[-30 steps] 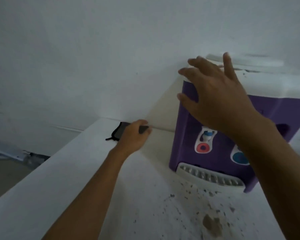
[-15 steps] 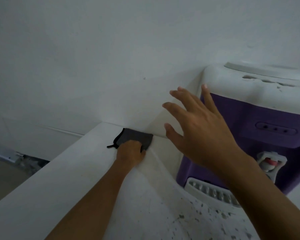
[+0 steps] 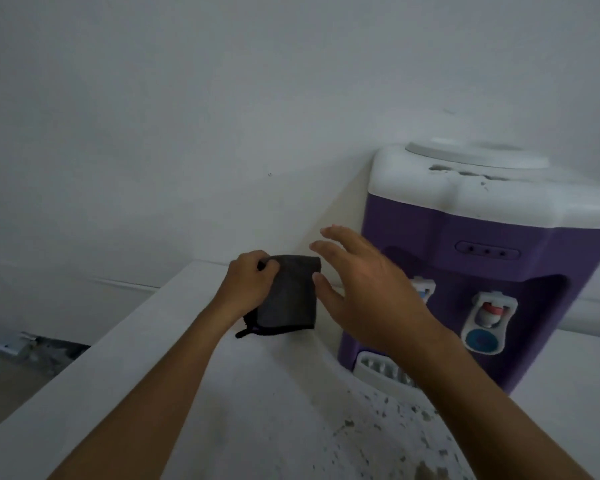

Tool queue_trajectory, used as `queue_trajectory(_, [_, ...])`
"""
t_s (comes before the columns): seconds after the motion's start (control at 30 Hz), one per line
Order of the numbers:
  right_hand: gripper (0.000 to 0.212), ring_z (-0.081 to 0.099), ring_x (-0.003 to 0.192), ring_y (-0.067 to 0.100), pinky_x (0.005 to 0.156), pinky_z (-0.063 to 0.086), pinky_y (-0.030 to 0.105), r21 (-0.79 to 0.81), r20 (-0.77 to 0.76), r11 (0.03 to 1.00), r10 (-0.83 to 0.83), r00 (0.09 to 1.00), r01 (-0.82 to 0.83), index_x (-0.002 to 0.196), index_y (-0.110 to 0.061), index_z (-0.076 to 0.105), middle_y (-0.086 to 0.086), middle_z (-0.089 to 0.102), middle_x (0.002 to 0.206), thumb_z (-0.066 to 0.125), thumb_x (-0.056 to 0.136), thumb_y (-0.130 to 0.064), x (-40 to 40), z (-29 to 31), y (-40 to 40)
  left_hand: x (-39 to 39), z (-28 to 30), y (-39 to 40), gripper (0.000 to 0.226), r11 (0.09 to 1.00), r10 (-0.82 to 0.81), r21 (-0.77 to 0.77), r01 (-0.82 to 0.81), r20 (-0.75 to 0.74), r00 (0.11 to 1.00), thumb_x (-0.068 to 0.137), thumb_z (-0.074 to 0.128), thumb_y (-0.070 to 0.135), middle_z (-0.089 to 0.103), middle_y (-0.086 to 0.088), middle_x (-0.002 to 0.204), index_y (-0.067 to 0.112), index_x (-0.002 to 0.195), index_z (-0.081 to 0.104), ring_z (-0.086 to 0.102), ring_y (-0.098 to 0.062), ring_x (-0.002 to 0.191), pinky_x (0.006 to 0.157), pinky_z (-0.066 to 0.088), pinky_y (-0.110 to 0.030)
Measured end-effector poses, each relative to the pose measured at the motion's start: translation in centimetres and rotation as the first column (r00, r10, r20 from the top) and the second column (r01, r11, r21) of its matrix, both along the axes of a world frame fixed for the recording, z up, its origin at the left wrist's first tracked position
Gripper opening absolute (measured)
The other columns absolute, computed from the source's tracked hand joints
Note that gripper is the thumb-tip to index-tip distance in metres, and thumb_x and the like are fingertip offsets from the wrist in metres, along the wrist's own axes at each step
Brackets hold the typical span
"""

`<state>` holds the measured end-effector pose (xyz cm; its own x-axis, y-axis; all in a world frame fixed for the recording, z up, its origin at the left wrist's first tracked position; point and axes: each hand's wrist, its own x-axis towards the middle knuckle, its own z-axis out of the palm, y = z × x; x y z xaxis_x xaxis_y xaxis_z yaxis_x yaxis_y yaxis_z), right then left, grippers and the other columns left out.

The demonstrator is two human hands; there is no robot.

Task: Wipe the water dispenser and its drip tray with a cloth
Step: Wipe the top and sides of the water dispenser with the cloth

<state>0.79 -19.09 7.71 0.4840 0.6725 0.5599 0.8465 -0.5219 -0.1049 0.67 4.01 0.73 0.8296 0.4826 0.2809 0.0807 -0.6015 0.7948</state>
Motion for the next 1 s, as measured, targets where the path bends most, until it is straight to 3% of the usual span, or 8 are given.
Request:
queue_trajectory(0.1, [0.041, 0.045, 0.14, 0.015, 0.105, 0.046, 0.026, 0.096, -0.095, 0.995, 0.006, 0.995, 0.003, 0.144, -0.015, 0.056, -0.001, 0.041, 0.159, 0.053, 0.106, -0.029, -1.0, -1.9, -0.3, -2.4, 2.8, -2.5, 0.028, 0.995, -0.064, -0.072, 0.067, 0.045, 0.997, 0.104, 0.057, 0.027, 0.074, -0.002, 0.082, 0.018, 0.085, 0.076, 0.07, -0.02, 0.08, 0.067, 0.051, -0.032])
queue_trajectory(0.23, [0.04, 0.037, 0.115, -0.015, 0.092, 0.024, -0.008, 0.342, -0.319, 0.939, 0.068, 0.945, 0.047, 0.143, -0.015, 0.055, -0.005, 0.05, 0.147, 0.047, 0.109, -0.034, -3.6, -3.8, -0.6, -5.4, 5.7, -6.6, 0.03, 0.987, -0.118, -0.096, 0.132, 0.14, 0.983, 0.102, 0.058, 0.031, 0.073, -0.001, 0.077, 0.021, 0.079, 0.074, 0.071, -0.017, 0.076, 0.07, 0.055, -0.039])
queue_trajectory(0.33, [0.038, 0.048, 0.119, -0.013, 0.095, 0.039, 0.007, 0.532, -0.447, 0.845, 0.224, 0.866, 0.056, 0.141, -0.031, 0.05, -0.021, 0.054, 0.135, 0.049, 0.106, -0.046, -5.3, -4.3, -0.6, -7.0, 7.5, -9.5, 0.027, 0.963, -0.18, -0.16, 0.216, 0.213, 0.96, 0.102, 0.061, 0.029, 0.074, 0.0, 0.076, 0.024, 0.08, 0.075, 0.069, -0.009, 0.071, 0.067, 0.055, -0.032])
queue_trajectory(0.5, [0.074, 0.035, 0.139, -0.017, 0.11, 0.039, 0.013, 0.745, -0.519, 0.659, 0.473, 0.712, 0.105, 0.16, -0.048, 0.018, -0.032, 0.036, 0.157, 0.052, 0.096, -0.059, -6.8, -3.4, -1.1, -8.7, 9.3, -13.6, 0.029, 0.903, -0.274, -0.246, 0.351, 0.3, 0.914, 0.105, 0.06, 0.037, 0.077, -0.006, 0.085, 0.024, 0.088, 0.079, 0.073, -0.008, 0.076, 0.068, 0.058, -0.026])
queue_trajectory(0.63, [0.036, 0.069, 0.115, 0.008, 0.09, 0.061, 0.031, 0.831, -0.553, 0.46, 0.626, 0.55, 0.312, 0.136, -0.045, 0.057, -0.011, 0.072, 0.125, 0.061, 0.1, -0.043, -7.0, -2.1, -2.8, -9.4, 9.7, -15.8, 0.05, 0.805, -0.406, -0.328, 0.494, 0.302, 0.862, 0.095, 0.047, 0.067, 0.082, 0.007, 0.099, 0.034, 0.094, 0.084, 0.077, -0.006, 0.097, 0.074, 0.063, -0.025])
queue_trajectory(0.77, [0.027, 0.077, 0.098, 0.025, 0.09, 0.062, 0.052, 0.743, -0.585, 0.299, 0.725, 0.364, 0.599, 0.119, -0.03, 0.071, 0.004, 0.079, 0.108, 0.061, 0.098, -0.043, -7.0, -0.6, -4.5, -8.1, 8.6, -16.1, 0.046, 0.848, -0.243, -0.313, 0.429, 0.488, 0.838, 0.107, 0.049, 0.044, 0.082, 0.003, 0.099, 0.013, 0.096, 0.081, 0.078, -0.014, 0.09, 0.06, 0.062, -0.026])
queue_trajectory(0.9, [0.011, 0.067, 0.107, 0.015, 0.096, 0.056, 0.046, 0.794, -0.547, 0.203, 0.648, 0.529, 0.573, 0.107, -0.047, 0.061, -0.015, 0.073, 0.107, 0.061, 0.096, -0.05, -7.9, 1.5, -5.7, -5.1, 5.5, -15.4, 0.029, 0.884, 0.136, -0.439, 0.163, 0.575, 0.806, 0.109, 0.05, 0.016, 0.078, 0.005, 0.091, 0.016, 0.092, 0.073, 0.072, -0.022, 0.081, 0.056, 0.058, -0.028])
queue_trajectory(1.0, [0.014, 0.066, 0.101, -0.001, 0.089, 0.051, 0.031, 0.898, -0.434, 0.167, 0.496, 0.752, 0.408, 0.11, -0.051, 0.061, -0.03, 0.071, 0.1, 0.056, 0.098, -0.055, -8.5, 3.6, -6.5, -2.4, 3.1, -15.3, 0.03, 0.883, 0.093, -0.444, 0.153, 0.484, 0.87, 0.104, 0.057, 0.01, 0.071, 0.011, 0.128, 0.023, 0.13, 0.066, 0.067, -0.015, 0.116, 0.094, 0.059, -0.037])
